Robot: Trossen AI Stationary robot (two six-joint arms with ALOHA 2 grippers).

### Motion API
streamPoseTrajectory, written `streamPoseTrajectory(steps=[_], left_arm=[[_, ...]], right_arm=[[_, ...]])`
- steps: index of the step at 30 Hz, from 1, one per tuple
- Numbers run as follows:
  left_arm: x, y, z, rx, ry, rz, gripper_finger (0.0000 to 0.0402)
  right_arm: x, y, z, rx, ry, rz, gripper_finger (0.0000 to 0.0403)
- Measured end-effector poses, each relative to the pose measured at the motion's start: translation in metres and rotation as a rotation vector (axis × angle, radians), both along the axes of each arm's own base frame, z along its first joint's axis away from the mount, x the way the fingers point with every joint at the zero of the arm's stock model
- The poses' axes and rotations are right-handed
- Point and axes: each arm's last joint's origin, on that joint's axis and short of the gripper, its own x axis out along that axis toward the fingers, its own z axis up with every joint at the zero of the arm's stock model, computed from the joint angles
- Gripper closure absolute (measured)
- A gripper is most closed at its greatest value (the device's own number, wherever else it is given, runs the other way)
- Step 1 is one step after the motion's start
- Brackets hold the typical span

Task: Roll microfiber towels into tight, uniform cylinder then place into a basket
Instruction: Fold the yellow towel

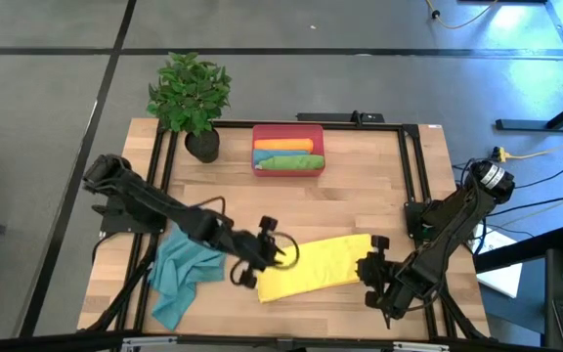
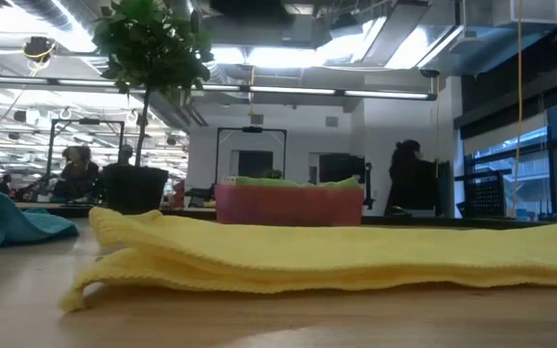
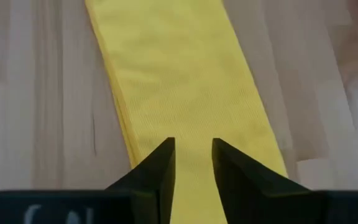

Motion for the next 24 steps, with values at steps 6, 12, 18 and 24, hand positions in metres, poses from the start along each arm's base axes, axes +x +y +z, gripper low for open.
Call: streamPoseTrajectory(steps=[6, 12, 18, 24], left_arm=[[-0.013, 0.043, -0.026, -0.181, -0.242, 0.075, 0.0328], [-0.013, 0.087, -0.051, -0.351, -0.251, 0.359, 0.0340], [-0.015, 0.092, -0.060, -0.383, -0.151, 0.378, 0.0358], [-0.016, 0.093, -0.061, -0.355, -0.146, 0.371, 0.0380]], right_arm=[[0.002, 0.003, 0.001, 0.091, -0.041, -0.089, 0.0310], [0.011, 0.004, -0.004, 0.217, 0.061, -0.102, 0.0355], [0.013, 0.002, -0.007, 0.285, 0.176, -0.092, 0.0396], [0.022, -0.006, -0.011, 0.334, 0.259, -0.104, 0.0399]])
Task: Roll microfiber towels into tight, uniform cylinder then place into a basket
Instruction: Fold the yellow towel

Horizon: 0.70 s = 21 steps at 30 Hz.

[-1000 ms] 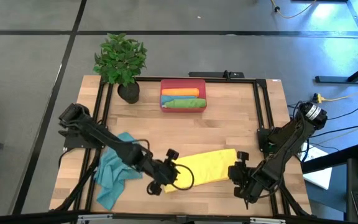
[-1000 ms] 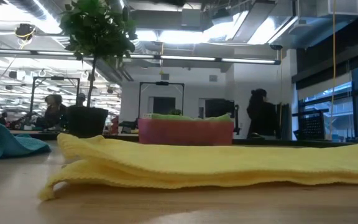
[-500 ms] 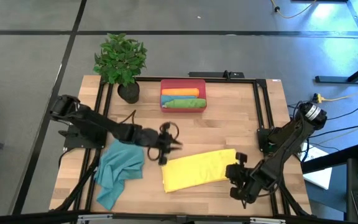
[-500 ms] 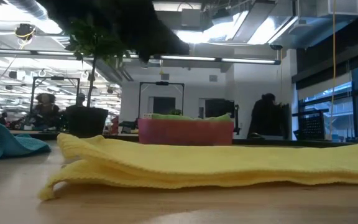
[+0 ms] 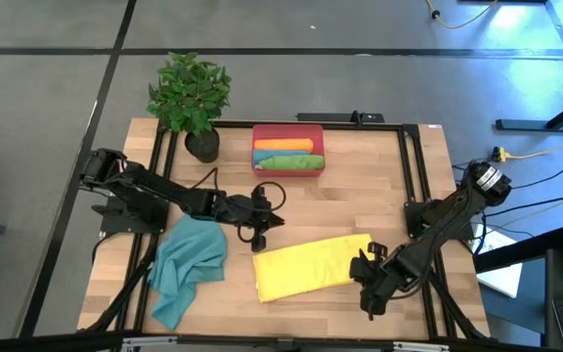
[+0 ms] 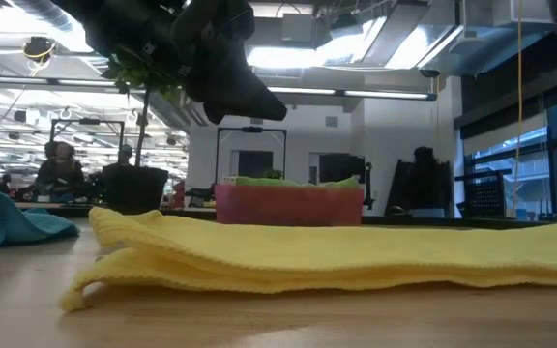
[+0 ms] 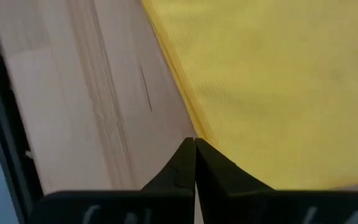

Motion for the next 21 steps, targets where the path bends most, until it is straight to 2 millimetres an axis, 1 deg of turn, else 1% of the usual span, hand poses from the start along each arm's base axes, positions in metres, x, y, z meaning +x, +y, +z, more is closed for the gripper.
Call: streamPoseTrajectory(steps=[2, 5, 10, 14, 21], left_arm=[[0.000, 0.000, 0.000, 0.001, 0.005, 0.001, 0.0388], [-0.001, 0.000, -0.002, 0.004, 0.020, 0.001, 0.0399], [-0.005, -0.006, -0.006, 0.013, 0.074, -0.020, 0.0401], [-0.008, -0.015, -0.012, 0.006, 0.128, -0.031, 0.0401], [-0.022, -0.031, -0.031, -0.036, 0.314, 0.001, 0.0401]], right_arm=[[0.001, -0.002, -0.004, 0.018, 0.050, 0.002, 0.0398], [0.004, -0.002, -0.007, 0.025, 0.070, -0.007, 0.0400], [0.005, 0.000, -0.016, 0.022, 0.115, -0.030, 0.0399], [0.006, 0.003, -0.028, 0.019, 0.175, -0.047, 0.0399], [0.008, 0.007, -0.055, 0.000, 0.312, -0.043, 0.0398]])
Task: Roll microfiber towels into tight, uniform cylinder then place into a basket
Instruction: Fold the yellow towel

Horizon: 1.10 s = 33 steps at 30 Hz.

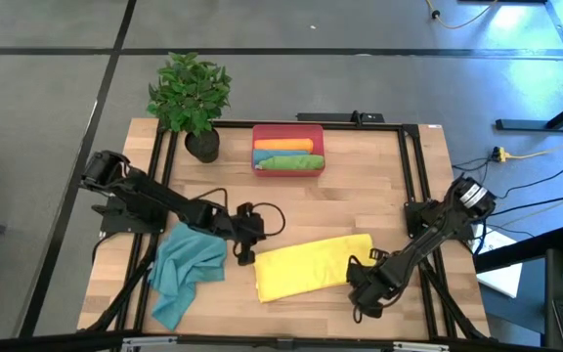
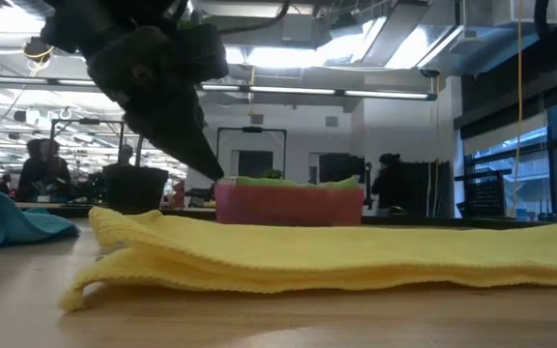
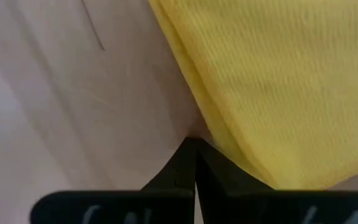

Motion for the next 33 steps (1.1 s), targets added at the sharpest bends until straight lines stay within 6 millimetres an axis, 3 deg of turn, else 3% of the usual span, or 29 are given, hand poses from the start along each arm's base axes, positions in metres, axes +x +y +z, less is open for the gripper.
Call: streamPoseTrajectory(steps=[6, 12, 18, 25, 29, 33], left_arm=[[-0.004, -0.009, -0.008, -0.009, 0.053, -0.005, 0.0401], [-0.003, -0.009, -0.007, -0.011, 0.043, -0.005, 0.0397], [-0.002, -0.009, -0.007, -0.012, 0.041, -0.006, 0.0396], [-0.003, -0.012, -0.007, -0.014, 0.040, -0.015, 0.0395], [-0.003, -0.013, -0.007, -0.049, 0.049, -0.048, 0.0395], [-0.001, -0.017, -0.004, -0.078, 0.012, -0.080, 0.0395]], right_arm=[[0.000, -0.018, -0.007, -0.117, 0.145, -0.013, 0.0398], [0.012, -0.061, -0.008, -0.335, 0.189, -0.027, 0.0398], [0.037, -0.112, -0.005, -0.518, 0.132, -0.042, 0.0398], [0.075, -0.164, -0.008, -0.585, -0.063, -0.053, 0.0398], [0.077, -0.178, -0.007, -0.587, -0.049, -0.037, 0.0398], [0.063, -0.173, -0.002, -0.564, 0.074, -0.035, 0.0398]])
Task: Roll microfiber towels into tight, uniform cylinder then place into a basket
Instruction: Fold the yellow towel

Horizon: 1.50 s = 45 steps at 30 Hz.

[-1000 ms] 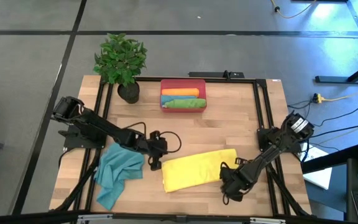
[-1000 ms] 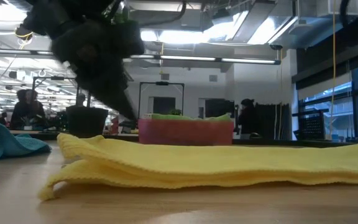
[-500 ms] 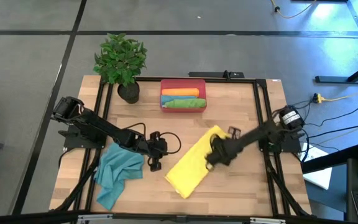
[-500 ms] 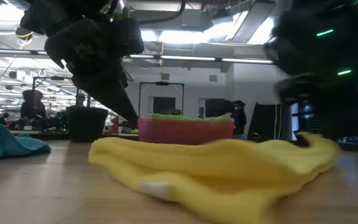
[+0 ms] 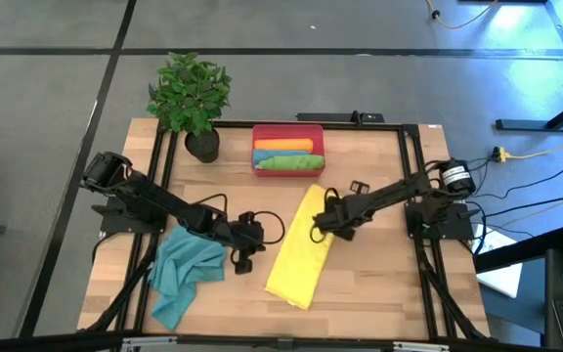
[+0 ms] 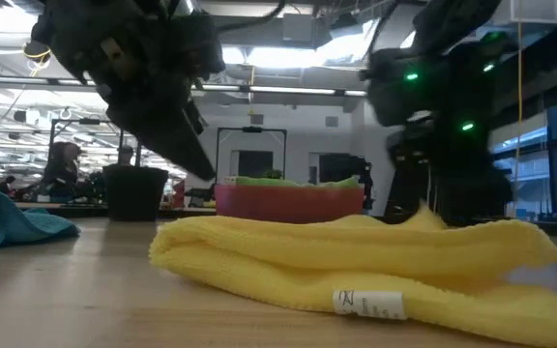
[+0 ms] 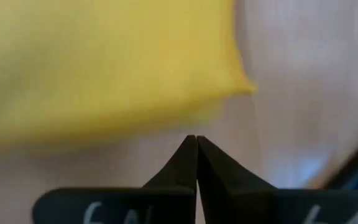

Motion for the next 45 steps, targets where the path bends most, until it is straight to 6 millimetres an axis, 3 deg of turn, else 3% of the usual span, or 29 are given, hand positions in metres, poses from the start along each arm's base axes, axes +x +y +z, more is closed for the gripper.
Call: streamPoseTrajectory(steps=[4, 9, 18, 22, 26, 30, 38, 45], left_arm=[[0.002, -0.008, 0.005, -0.014, -0.063, -0.080, 0.0395], [0.003, -0.024, 0.006, -0.029, -0.125, -0.131, 0.0395], [0.004, -0.049, -0.029, -0.035, -0.067, -0.180, 0.0399], [0.000, -0.061, -0.041, -0.028, -0.036, -0.216, 0.0401], [-0.002, -0.070, -0.043, -0.067, -0.042, -0.214, 0.0391], [-0.001, -0.074, -0.039, -0.093, -0.081, -0.222, 0.0361], [0.006, -0.069, -0.047, -0.099, -0.094, -0.201, 0.0272], [0.013, -0.069, -0.057, -0.152, -0.117, -0.232, 0.0255]], right_arm=[[-0.018, 0.021, 0.010, 0.033, 0.088, -0.017, 0.0398], [-0.029, 0.061, 0.022, 0.079, -0.044, 0.026, 0.0398], [-0.011, 0.136, 0.027, 0.447, -0.429, 0.311, 0.0398], [-0.006, 0.155, 0.033, 0.522, -0.557, 0.419, 0.0398], [-0.002, 0.161, 0.037, 0.550, -0.631, 0.456, 0.0398], [0.006, 0.159, 0.039, 0.448, -0.710, 0.505, 0.0398], [0.039, 0.139, 0.027, 0.458, -0.767, 0.578, 0.0398], [0.064, 0.118, 0.012, 0.486, -0.808, 0.620, 0.0398]])
